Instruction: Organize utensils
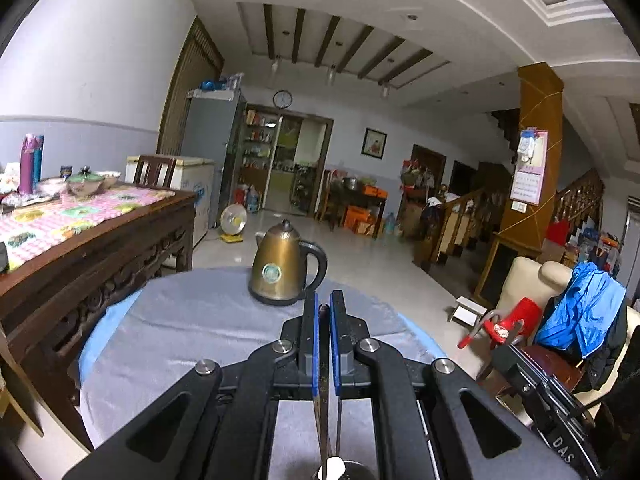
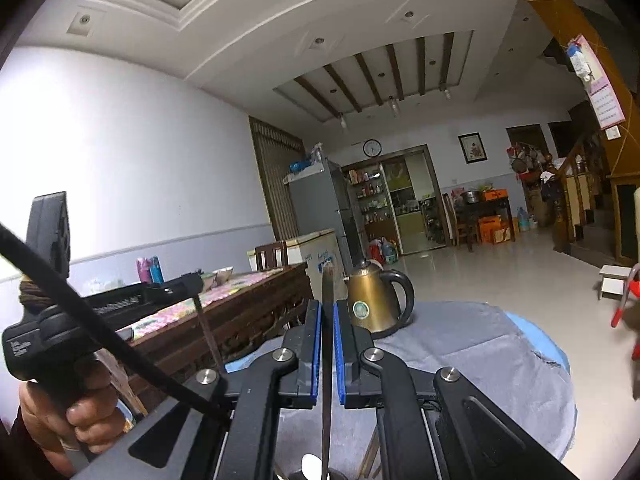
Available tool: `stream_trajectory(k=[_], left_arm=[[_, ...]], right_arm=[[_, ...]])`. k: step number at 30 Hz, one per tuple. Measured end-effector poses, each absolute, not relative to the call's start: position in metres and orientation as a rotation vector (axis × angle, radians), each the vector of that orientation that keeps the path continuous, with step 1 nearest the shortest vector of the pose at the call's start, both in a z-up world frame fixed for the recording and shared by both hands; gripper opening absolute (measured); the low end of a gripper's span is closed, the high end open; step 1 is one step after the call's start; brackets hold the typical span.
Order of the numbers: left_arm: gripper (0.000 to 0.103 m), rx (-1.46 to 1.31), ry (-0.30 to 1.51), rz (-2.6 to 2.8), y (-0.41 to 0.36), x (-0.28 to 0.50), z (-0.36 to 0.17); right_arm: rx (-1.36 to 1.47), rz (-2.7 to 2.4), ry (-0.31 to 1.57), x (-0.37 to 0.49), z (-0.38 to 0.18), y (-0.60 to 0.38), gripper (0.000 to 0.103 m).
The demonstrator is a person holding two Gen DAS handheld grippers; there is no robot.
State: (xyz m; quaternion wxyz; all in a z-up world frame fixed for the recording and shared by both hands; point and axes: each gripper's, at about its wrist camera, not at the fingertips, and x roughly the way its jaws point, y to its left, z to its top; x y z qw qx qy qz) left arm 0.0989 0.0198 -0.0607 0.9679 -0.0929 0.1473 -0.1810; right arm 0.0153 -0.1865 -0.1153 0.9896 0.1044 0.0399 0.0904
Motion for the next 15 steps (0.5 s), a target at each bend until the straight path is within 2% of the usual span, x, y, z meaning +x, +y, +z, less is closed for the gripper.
stream_trajectory(k=[15], left_arm=[[0.005,-0.248,0.299,-0.4,0.018,0.091,-0.064]], right_arm=[[0.193,0.179,0.178,0.018,-0.15,-0.185,0.006]])
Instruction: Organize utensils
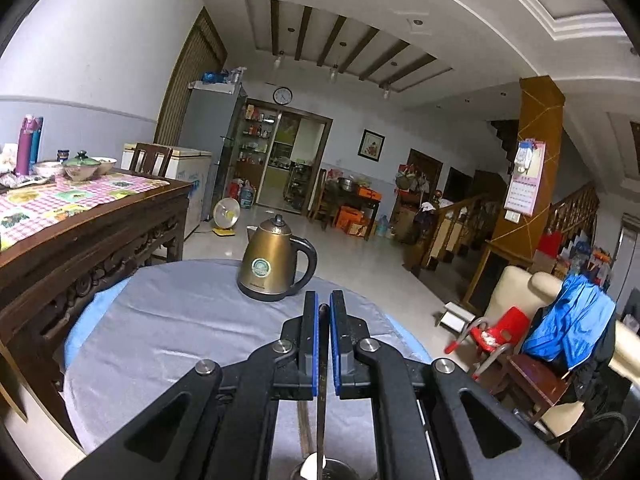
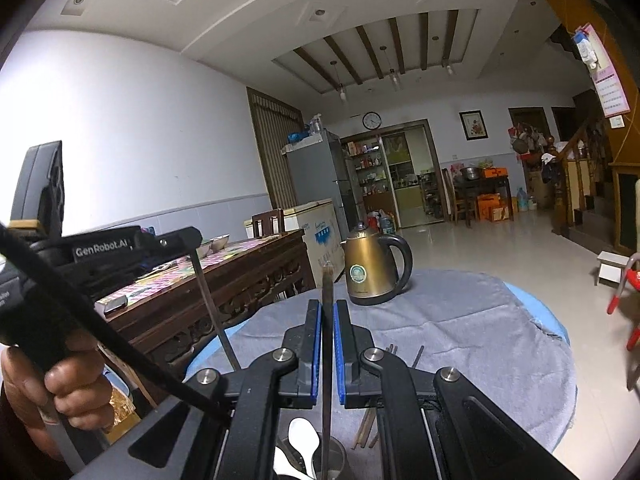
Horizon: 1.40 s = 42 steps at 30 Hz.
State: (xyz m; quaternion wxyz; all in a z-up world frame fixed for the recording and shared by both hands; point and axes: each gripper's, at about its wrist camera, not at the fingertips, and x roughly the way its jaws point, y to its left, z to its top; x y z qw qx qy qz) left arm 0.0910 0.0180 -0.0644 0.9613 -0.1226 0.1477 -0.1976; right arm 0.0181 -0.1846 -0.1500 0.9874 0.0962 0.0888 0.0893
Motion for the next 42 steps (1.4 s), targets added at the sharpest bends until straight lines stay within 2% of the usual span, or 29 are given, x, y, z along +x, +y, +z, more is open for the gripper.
stream_trajectory(k=[4,12,13,16,21,23,24,33,37,42], left_arm=[[0.005,-0.235,0.307,-0.39,0.01,0.093,-0.07],[0.006,-0.193,0.442,-0.398,-0.006,0.106,-0.1],[0.006,-0.197,0.442,-0.397,-0.004,0.106,-0.1],[0.017,-0.206,0.428,-0.382,0.004,0.103,-0.096],[0.027,-0.197,0.398,-0.333,0.017,0.099,-0.091],[0.038,-0.188,0.396,-0.307,0.023,0.099,-0.093],[0.04,-0.187,0.394,-0.287,0.027,0.1,-0.095],[0.042,-0.232,0.439,-0.163,0.07,0.114,-0.11],[0.051,-0.237,0.448,-0.106,0.084,0.118,-0.116],[0.053,-0.21,0.495,-0.039,0.096,0.127,-0.13]], right_arm=[[0.2,0.178,0.187,0.019,-0.152,-0.185,0.006],[0.22,0.204,0.263,0.029,-0.16,-0.184,0.008],[0.229,0.21,0.269,0.03,-0.159,-0.186,0.01],[0.269,0.214,0.263,0.03,-0.158,-0.195,0.029],[0.319,0.184,0.236,0.029,-0.159,-0.209,0.03],[0.333,0.172,0.242,0.03,-0.161,-0.214,0.03],[0.34,0.164,0.249,0.031,-0.163,-0.217,0.03],[0.416,0.117,0.306,0.04,-0.179,-0.236,0.03],[0.446,0.106,0.333,0.044,-0.185,-0.242,0.03],[0.466,0.1,0.359,0.047,-0.19,-0.244,0.03]])
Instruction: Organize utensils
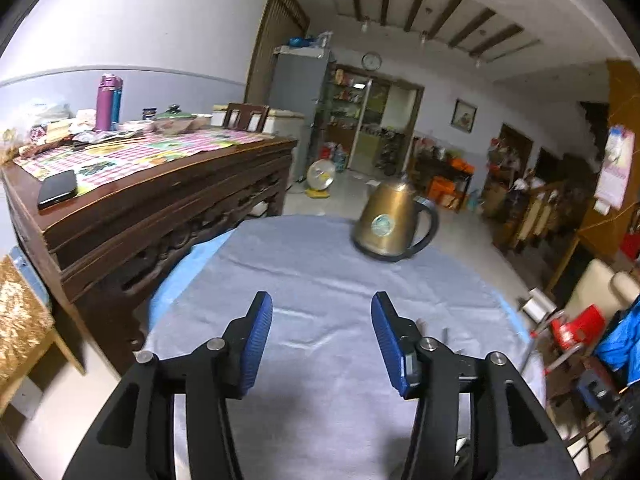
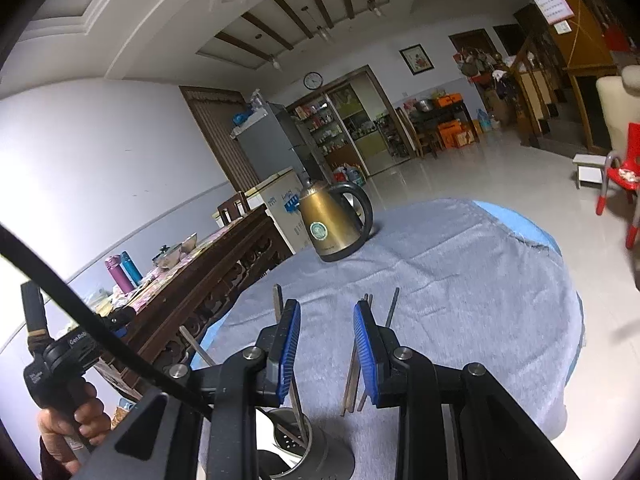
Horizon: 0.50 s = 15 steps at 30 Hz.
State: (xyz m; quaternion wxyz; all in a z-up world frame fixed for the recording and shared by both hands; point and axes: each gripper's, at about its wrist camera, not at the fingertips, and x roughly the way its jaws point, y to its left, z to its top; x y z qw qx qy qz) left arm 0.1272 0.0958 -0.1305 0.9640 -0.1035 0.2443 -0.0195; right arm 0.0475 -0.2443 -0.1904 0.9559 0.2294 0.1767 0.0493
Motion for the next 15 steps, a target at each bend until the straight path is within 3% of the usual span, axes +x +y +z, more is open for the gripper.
stream_trajectory(k=[15], left_arm=[[0.056,-0.12,0.567,0.103,0.111,0.139,-0.16]], right_arm=[[0.49,0.099,0.447,0.06,-0.204,-0.241,0.03]])
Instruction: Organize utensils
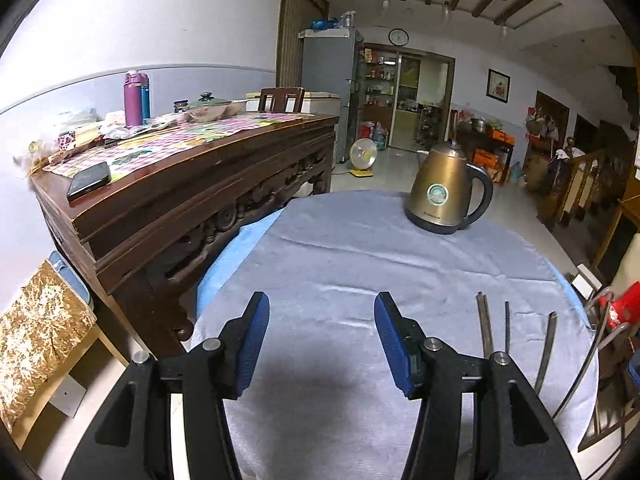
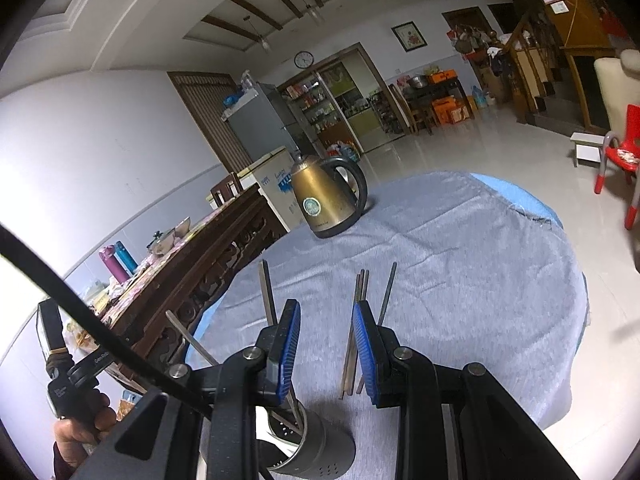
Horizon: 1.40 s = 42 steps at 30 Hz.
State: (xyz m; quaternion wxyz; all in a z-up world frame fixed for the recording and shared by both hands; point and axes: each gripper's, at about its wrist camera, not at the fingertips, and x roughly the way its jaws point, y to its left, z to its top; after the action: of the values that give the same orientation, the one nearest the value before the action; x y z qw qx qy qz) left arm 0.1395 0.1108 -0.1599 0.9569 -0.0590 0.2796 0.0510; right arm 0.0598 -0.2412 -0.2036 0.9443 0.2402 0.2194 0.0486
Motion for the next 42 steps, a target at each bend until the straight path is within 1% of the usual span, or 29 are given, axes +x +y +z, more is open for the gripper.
stream_trajectory(k=[3,4,5,7,14,42], left_arm=[[0.056,-0.12,0.573,0.106,0.113,0.14,-0.162],[0.056,-0.117,0.575,0.112,0.113,0.14,-0.164],[0.058,-0.112,0.578,0.118,0.113,0.141,-0.164],[0.06,-0.101,0.581,0.133,0.112,0.141,-0.167],[0.065,-0.082,0.604,0.158,0.11,0.144,-0.175],[0.065,-0.061,0.707,0.16,0.106,0.174,-0.213]], right_arm=[[0.489,0.1,0.457,0.061,-0.205,-0.239,0.03],[0.489,0.099,0.46,0.062,-0.206,-0.239,0.033],[0.489,0.096,0.462,0.062,-0.206,-0.238,0.042],[0.492,0.089,0.466,0.063,-0.207,-0.238,0.051],[0.491,0.079,0.468,0.066,-0.211,-0.238,0.051],[0.529,0.055,0.568,0.101,-0.242,-0.243,0.051]])
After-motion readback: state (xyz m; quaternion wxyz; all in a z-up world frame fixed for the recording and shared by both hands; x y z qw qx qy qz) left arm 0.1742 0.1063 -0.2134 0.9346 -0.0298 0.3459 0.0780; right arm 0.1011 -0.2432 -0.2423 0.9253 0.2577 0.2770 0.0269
